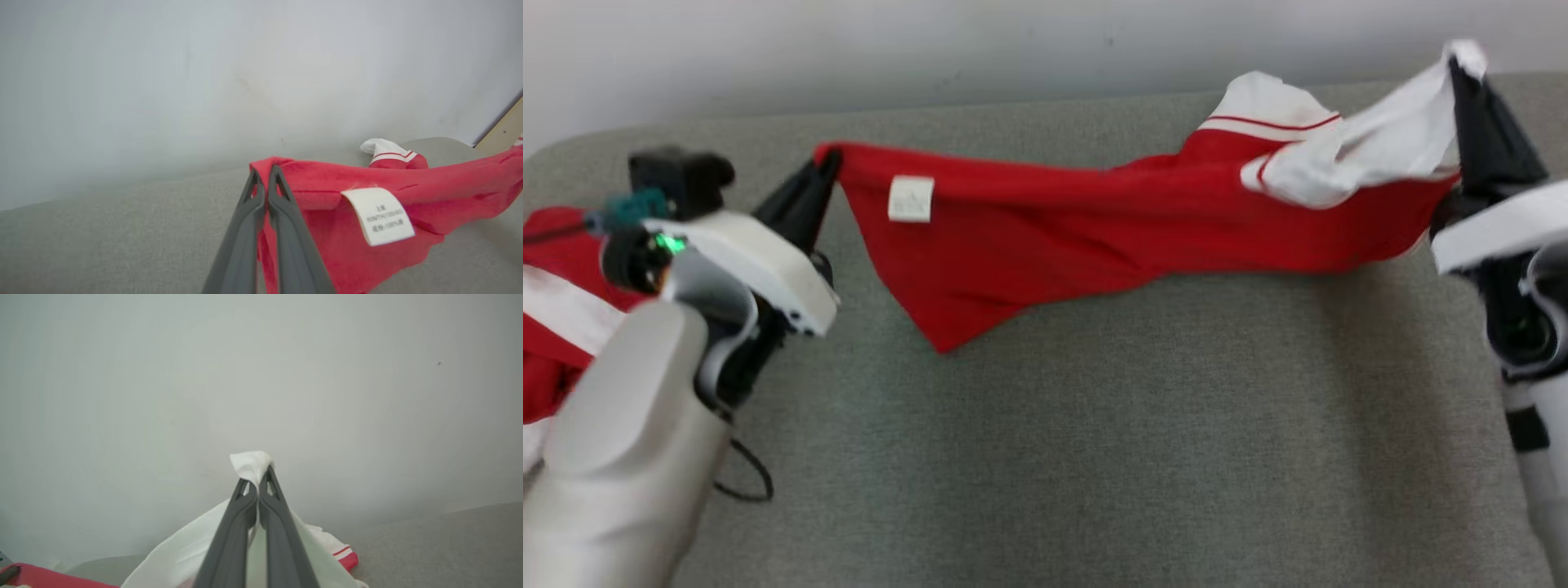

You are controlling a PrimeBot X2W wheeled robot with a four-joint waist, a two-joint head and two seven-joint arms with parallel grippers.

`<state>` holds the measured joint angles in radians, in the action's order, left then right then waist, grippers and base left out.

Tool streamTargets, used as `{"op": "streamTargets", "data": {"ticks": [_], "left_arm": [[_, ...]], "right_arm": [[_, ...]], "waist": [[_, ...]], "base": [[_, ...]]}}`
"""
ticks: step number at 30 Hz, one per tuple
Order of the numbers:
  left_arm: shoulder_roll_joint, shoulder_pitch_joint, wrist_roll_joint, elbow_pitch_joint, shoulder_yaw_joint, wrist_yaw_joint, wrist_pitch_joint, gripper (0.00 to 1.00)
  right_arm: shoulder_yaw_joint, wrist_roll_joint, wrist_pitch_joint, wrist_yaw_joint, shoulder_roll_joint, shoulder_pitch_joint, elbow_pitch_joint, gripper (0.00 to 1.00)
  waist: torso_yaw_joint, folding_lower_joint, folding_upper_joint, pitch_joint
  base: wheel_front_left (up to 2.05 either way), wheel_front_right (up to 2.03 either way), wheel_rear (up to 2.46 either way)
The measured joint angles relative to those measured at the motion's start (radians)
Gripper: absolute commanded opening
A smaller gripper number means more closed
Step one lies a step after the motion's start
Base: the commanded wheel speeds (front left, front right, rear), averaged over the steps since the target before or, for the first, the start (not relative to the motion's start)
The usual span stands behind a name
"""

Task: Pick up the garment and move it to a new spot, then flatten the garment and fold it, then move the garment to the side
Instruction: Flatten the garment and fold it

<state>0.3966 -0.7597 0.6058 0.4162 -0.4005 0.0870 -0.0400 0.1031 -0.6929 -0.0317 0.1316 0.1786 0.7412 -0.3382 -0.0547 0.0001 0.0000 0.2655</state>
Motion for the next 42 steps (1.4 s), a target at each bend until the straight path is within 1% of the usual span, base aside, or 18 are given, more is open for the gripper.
{"op": "streamTargets", "data": {"ticks": [4, 5, 6, 14, 20, 24, 27, 30, 32, 35, 37, 42], "left_arm": [[0.007, -0.210, -0.008, 0.132, -0.009, 0.028, 0.007, 0.00], [0.007, -0.210, -0.008, 0.132, -0.009, 0.028, 0.007, 0.00], [0.007, -0.304, -0.017, 0.186, -0.016, 0.032, 0.018, 0.00], [-0.018, -0.637, -0.018, 0.383, -0.029, 0.041, 0.062, 0.00], [-0.042, -0.833, 0.017, 0.511, -0.017, 0.043, 0.078, 0.00], [-0.059, -0.924, 0.035, 0.570, -0.028, 0.045, 0.078, 0.00], [-0.071, -0.941, 0.057, 0.600, -0.045, 0.045, 0.066, 0.00], [-0.068, -0.946, 0.100, 0.613, -0.059, 0.045, 0.044, 0.00], [-0.063, -0.932, 0.114, 0.614, -0.080, 0.045, 0.037, 0.00], [-0.056, -0.864, 0.159, 0.594, -0.126, 0.045, 0.020, 0.00], [-0.034, -0.810, 0.182, 0.570, -0.161, 0.045, 0.003, 0.00], [0.028, -0.654, 0.290, 0.500, -0.234, 0.045, -0.064, 0.00]], "right_arm": [[0.004, -0.026, 0.014, 0.000, 0.015, 0.208, -0.102, 0.00], [0.004, -0.026, 0.014, 0.000, 0.015, 0.208, -0.102, 0.00], [0.001, -0.027, 0.038, 0.000, 0.016, 0.306, -0.154, 0.00], [0.014, -0.033, 0.108, 0.000, 0.030, 0.649, -0.343, 0.00], [0.041, -0.048, 0.155, 0.000, 0.037, 0.852, -0.455, 0.00], [0.074, -0.057, 0.176, 0.000, 0.048, 0.944, -0.503, 0.00], [0.107, -0.077, 0.182, 0.000, 0.054, 0.963, -0.524, 0.00], [0.132, -0.120, 0.173, 0.000, 0.063, 0.976, -0.523, 0.00], [0.168, -0.129, 0.154, 0.000, 0.073, 0.964, -0.518, 0.00], [0.219, -0.154, 0.129, 0.000, 0.091, 0.899, -0.501, 0.00], [0.250, -0.175, 0.100, 0.000, 0.109, 0.849, -0.487, 0.00], [0.328, -0.236, 0.009, 0.000, 0.156, 0.670, -0.430, 0.00]], "waist": [[-0.003, 0.0000, 0.0000, 0.063], [-0.003, 0.0000, 0.0000, 0.063], [-0.006, 0.0001, 0.0000, 0.091], [-0.009, 0.0002, 0.0000, 0.164], [-0.011, 0.0001, 0.0000, 0.177], [-0.016, 0.0001, 0.0000, 0.179], [-0.017, 0.0000, 0.0000, 0.175], [-0.018, 0.0000, 0.0000, 0.185], [-0.019, 0.0001, 0.0000, 0.190], [-0.018, 0.0000, 0.0000, 0.177], [-0.019, 0.0000, 0.0000, 0.162], [-0.024, -0.0001, 0.0000, 0.095]], "base": [[0.00, 0.00, 0.00], [0.00, 0.00, 0.00], [0.00, 0.00, 0.00], [0.00, 0.00, 0.00], [0.00, 0.00, 0.00], [0.00, 0.00, 0.00], [0.00, 0.00, 0.00], [0.00, 0.00, 0.00], [0.00, 0.00, 0.00], [0.00, 0.00, 0.00], [0.00, 0.00, 0.00], [0.00, 0.00, 0.00]]}}
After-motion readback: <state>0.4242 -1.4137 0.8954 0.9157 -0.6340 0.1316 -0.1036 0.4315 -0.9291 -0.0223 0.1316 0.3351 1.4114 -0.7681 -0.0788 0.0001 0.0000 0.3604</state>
